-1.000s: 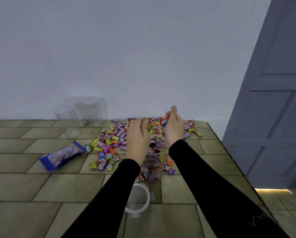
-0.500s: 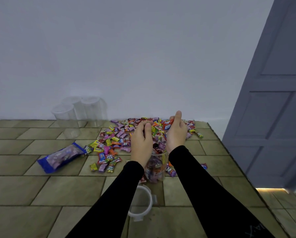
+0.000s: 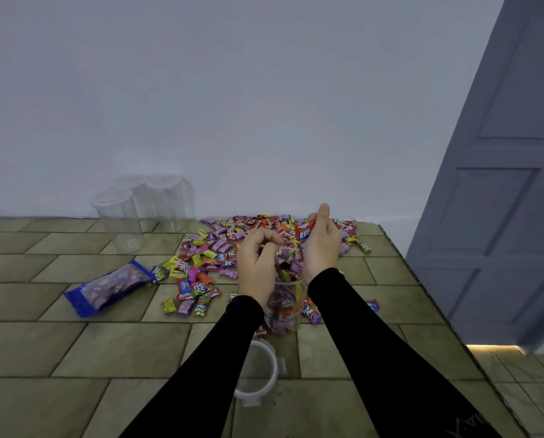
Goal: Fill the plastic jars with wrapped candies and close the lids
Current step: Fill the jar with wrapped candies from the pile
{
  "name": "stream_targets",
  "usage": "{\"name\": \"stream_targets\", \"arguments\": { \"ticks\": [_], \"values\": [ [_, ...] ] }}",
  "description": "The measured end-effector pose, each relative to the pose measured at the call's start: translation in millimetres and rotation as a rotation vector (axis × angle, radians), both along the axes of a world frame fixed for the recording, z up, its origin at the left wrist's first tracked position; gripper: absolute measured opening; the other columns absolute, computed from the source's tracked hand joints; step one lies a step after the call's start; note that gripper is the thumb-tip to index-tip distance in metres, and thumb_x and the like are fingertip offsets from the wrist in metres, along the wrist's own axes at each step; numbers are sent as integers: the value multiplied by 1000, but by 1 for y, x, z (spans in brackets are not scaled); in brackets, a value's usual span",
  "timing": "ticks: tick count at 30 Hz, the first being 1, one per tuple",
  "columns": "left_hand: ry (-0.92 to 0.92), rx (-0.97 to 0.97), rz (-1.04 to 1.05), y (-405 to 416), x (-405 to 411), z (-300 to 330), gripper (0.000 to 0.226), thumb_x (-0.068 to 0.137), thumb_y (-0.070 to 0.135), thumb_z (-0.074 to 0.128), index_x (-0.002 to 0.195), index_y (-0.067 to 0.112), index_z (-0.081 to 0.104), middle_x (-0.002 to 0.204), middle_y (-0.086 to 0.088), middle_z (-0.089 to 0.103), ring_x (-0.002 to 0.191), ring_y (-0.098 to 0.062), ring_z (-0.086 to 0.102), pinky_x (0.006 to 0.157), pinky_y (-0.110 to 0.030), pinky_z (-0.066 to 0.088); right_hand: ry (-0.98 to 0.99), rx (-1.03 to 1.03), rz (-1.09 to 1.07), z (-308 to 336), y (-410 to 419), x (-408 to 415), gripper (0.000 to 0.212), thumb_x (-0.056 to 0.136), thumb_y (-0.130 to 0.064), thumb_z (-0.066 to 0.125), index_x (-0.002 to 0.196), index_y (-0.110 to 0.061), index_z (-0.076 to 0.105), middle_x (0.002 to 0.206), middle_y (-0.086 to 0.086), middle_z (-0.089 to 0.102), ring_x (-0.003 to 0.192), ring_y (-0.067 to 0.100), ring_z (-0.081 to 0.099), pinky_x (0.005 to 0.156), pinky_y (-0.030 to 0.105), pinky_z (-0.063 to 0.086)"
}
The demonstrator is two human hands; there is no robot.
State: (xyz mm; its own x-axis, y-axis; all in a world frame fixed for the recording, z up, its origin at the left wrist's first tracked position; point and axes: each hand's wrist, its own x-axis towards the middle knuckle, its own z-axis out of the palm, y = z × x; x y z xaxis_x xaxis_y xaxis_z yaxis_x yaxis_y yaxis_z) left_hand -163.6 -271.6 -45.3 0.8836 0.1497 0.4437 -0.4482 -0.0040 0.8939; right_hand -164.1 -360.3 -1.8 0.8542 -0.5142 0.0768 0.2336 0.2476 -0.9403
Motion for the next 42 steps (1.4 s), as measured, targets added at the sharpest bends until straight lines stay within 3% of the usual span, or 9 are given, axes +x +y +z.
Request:
{"name": "stream_targets", "arguments": {
  "ticks": [4, 12, 17, 22, 28, 32, 35, 38, 42],
  "values": [
    [-45, -75, -83, 1, -5, 3, 19, 88, 7, 45, 81, 7, 64, 79, -5, 63, 76, -13, 62, 68, -20, 49, 3, -20, 4, -1, 1, 1, 45, 100, -45, 37, 67, -17, 48, 49, -7, 28, 39, 8, 25, 39, 21, 21],
    [108, -110, -63, 2, 1, -12, 46, 106, 28, 25, 114, 7, 65, 111, -3, 69, 105, -12, 64, 95, -25, 48, -4, -69, 17, -2, 0, 0, 45, 100, -45, 37, 69, -16, 52, 54, -3, 33, 40, 6, 30, 40, 19, 26],
    [385, -186, -182, 3, 3, -16, 77, 100, 57, 8, 104, 13, 71, 99, -7, 74, 92, -17, 69, 86, -35, 46, 43, -152, 79, -4, -3, 7, 41, 101, -46, 31, 81, -20, 55, 71, -4, 52, 66, 6, 52, 54, 12, 41],
    [411, -259, -153, -1, 4, -18, 75, 99, 59, 12, 96, 13, 71, 86, -1, 76, 82, -9, 70, 84, -34, 49, -3, -228, 203, -6, -4, 11, 45, 103, -40, 29, 71, -14, 46, 61, -1, 42, 43, -2, 42, 46, 11, 37],
    [409, -247, -140, -1, 6, -20, 74, 102, 53, 12, 103, 6, 70, 83, -3, 73, 70, -2, 68, 69, -25, 50, 12, -308, 237, -10, -4, 15, 44, 104, -38, 30, 70, -15, 49, 67, 0, 42, 59, 10, 38, 55, 18, 33],
    [448, -299, -166, -1, 8, -19, 73, 99, 60, 18, 98, 7, 70, 96, -15, 74, 93, -27, 70, 90, -45, 51, -17, -342, 290, -11, -4, 14, 42, 103, -37, 34, 73, -11, 49, 69, 4, 39, 58, 12, 34, 59, 24, 30],
    [450, -323, -169, -2, 7, -19, 72, 98, 61, 21, 95, 9, 70, 94, -14, 74, 93, -30, 69, 90, -45, 52, -35, -342, 313, -11, -3, 14, 39, 101, -31, 44, 69, -9, 52, 72, 11, 42, 67, 19, 39, 64, 31, 33],
    [452, -347, -176, -4, 6, -17, 64, 102, 53, 21, 93, 8, 66, 76, -4, 74, 71, -14, 71, 68, -29, 55, -13, -342, 359, -10, -4, 14, 33, 94, -23, 58, 63, -13, 61, 63, 3, 53, 71, 17, 53, 71, 28, 44],
    [468, -369, -177, -2, 8, -19, 64, 100, 56, 24, 100, 7, 64, 91, -12, 73, 80, -21, 70, 74, -33, 56, -2, -381, 389, -7, -5, 13, 21, 87, -13, 65, 67, -8, 70, 68, 1, 65, 79, 16, 63, 83, 30, 50]
  ]
}}
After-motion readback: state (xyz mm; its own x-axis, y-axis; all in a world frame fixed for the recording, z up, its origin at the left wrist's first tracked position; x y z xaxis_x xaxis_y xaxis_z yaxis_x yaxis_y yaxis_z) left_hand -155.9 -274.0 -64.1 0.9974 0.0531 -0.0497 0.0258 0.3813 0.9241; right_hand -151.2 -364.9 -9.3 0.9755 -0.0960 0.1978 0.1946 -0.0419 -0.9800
